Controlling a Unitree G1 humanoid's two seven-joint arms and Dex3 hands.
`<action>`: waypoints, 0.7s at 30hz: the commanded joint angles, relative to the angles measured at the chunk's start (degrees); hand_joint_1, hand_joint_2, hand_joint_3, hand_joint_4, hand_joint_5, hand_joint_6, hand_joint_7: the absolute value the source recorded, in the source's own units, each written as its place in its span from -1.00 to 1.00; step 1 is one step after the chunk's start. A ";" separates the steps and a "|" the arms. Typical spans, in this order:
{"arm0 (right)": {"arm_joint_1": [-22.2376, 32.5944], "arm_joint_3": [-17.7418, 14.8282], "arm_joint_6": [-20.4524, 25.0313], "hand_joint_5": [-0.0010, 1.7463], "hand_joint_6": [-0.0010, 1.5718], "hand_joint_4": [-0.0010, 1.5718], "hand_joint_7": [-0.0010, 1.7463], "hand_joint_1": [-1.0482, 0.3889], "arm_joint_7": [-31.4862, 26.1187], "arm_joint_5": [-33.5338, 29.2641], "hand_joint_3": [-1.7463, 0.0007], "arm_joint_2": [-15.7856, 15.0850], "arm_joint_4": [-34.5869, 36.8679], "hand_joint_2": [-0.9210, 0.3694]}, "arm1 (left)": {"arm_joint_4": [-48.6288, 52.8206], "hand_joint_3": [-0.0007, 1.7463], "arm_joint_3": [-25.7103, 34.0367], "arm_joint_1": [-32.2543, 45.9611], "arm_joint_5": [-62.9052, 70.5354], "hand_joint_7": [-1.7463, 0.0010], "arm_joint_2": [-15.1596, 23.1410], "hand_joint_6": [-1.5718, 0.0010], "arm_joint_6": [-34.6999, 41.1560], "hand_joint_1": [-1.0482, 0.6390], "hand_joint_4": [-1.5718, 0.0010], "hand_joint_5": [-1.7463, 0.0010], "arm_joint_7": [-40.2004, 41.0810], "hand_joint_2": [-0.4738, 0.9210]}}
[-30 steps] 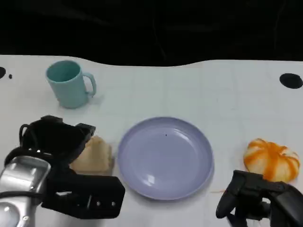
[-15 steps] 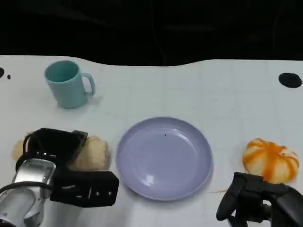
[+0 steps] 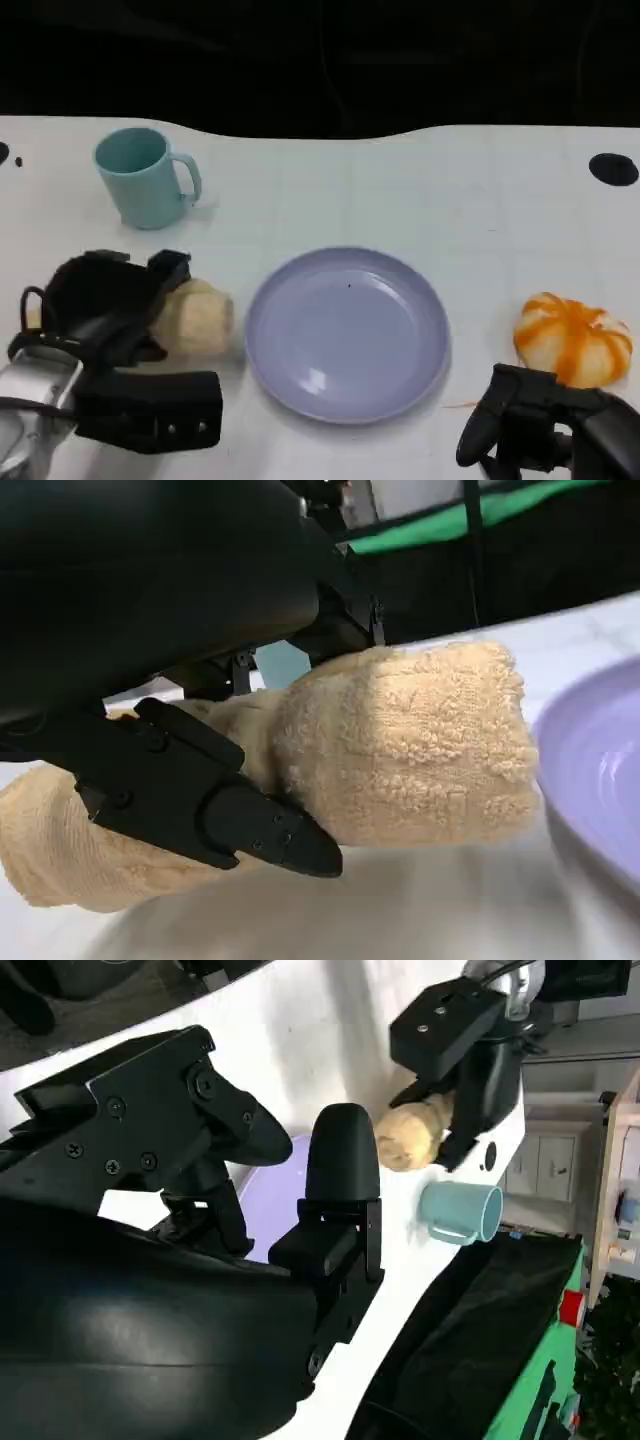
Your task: Grasp the towel on the left side of the plate with the left hand and place it into the plate.
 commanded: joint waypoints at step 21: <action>0.25 -1.23 -0.34 0.99 -0.17 -0.09 0.60 0.35 0.64 1.23 -0.21 -0.79 0.33 -0.50 | -22.85 0.27 0.76 -1.88 -1.08 -1.00 -10.26 0.16 4.50 -0.07 -0.20 -1.00 -7.82 0.24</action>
